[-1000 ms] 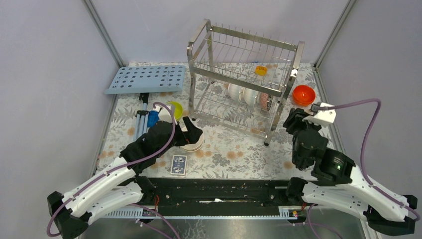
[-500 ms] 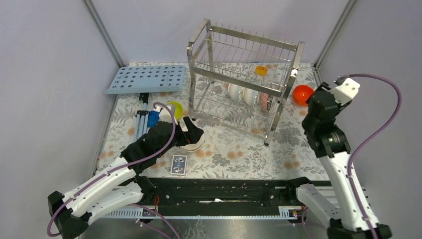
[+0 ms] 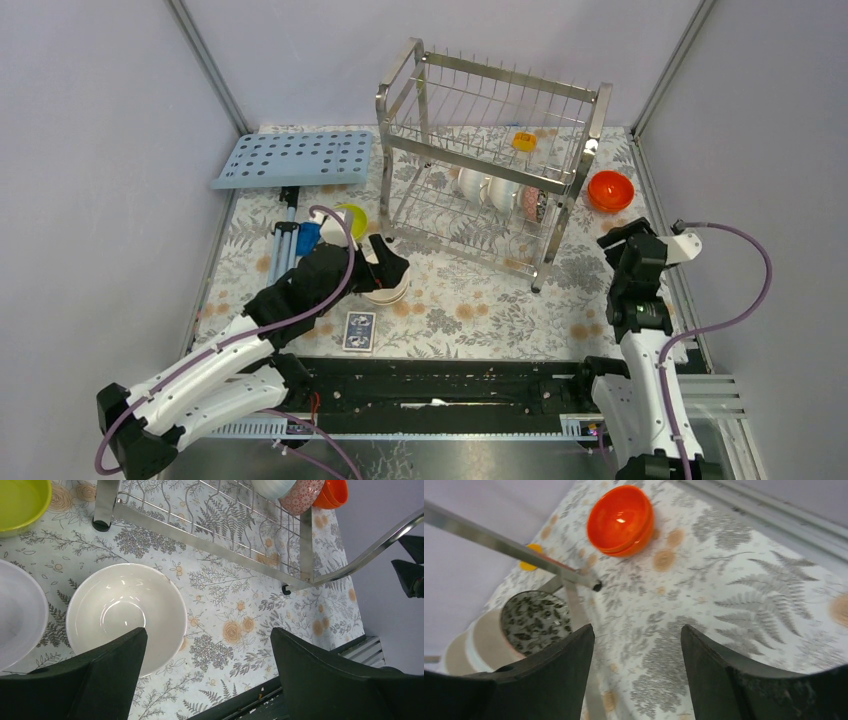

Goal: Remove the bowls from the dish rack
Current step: Pick up the bowl from the dish rack.

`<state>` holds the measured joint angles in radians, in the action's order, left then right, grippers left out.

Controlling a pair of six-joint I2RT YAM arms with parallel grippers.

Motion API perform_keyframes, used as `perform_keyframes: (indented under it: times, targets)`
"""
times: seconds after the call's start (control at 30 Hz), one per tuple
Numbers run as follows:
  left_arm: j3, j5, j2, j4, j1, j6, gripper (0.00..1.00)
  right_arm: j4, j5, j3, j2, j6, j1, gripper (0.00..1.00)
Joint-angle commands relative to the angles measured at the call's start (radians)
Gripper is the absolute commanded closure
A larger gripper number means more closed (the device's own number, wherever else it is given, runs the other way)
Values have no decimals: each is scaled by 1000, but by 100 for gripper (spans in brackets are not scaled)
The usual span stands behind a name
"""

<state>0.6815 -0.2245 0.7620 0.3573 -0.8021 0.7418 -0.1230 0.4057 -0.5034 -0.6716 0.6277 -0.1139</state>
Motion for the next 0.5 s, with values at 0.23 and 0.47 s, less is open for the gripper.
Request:
perform_keyframes:
  times: [0.23,0.47]
  targets:
    - [-5,3,53,-96,5,-17,2,309,-534,-78,-298,122,-62,28]
    - [-15,6,72,-114,5,-24,2,510,-710,-103,-484,209,-64,32]
